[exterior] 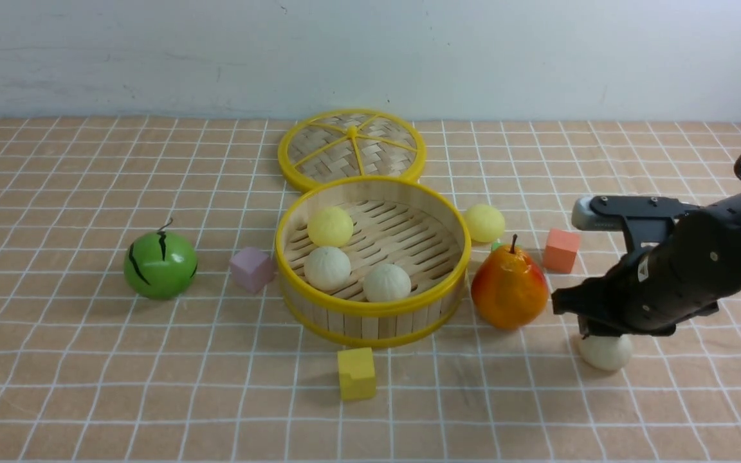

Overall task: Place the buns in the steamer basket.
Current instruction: Use the right arm to grab a steamed stuffed bun, then use the right arm to put the steamed stuffed bun into the steamer

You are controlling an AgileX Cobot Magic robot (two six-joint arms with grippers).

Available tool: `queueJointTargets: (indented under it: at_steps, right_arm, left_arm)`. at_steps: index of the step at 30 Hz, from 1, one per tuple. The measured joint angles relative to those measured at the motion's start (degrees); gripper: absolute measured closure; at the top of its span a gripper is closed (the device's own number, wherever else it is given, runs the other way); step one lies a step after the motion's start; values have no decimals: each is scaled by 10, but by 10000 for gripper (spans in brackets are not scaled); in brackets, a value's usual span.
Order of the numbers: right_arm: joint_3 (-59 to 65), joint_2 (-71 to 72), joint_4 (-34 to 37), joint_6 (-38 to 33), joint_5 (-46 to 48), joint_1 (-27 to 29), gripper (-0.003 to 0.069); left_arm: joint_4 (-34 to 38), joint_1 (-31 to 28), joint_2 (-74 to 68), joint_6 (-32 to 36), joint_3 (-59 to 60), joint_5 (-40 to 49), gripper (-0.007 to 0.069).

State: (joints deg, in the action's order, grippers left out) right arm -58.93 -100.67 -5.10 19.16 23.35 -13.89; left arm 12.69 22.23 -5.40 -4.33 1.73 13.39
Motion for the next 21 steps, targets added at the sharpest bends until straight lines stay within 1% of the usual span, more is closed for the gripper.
queueJointTargets:
  at_steps: [1, 3, 6, 7, 8, 9, 16, 21]
  right_arm:
    - [0, 0, 0, 0, 0, 0, 372]
    - [0, 0, 0, 0, 0, 0, 442]
    - [0, 0, -1, -1, 0, 0, 582]
    - [0, 0, -2, -1, 0, 0, 591]
    - [0, 0, -4, -1, 0, 0, 641]
    - [0, 2, -7, -1, 0, 0, 657]
    - [-4, 57, -11, -19, 10, -1, 665]
    - [-58, 120, 15, -60, 31, -39, 664]
  left_arm:
    - [0, 0, 0, 0, 0, 0, 557]
    - [0, 0, 0, 0, 0, 0, 557]
    - [0, 0, 0, 0, 0, 0, 553]
    - [0, 0, 0, 0, 0, 0, 553]
    - [0, 0, 0, 0, 0, 0, 552]
    - [0, 0, 0, 0, 0, 0, 552]
    - [0, 0, 0, 0, 0, 0, 546]
    - [0, 0, 0, 0, 0, 0, 539]
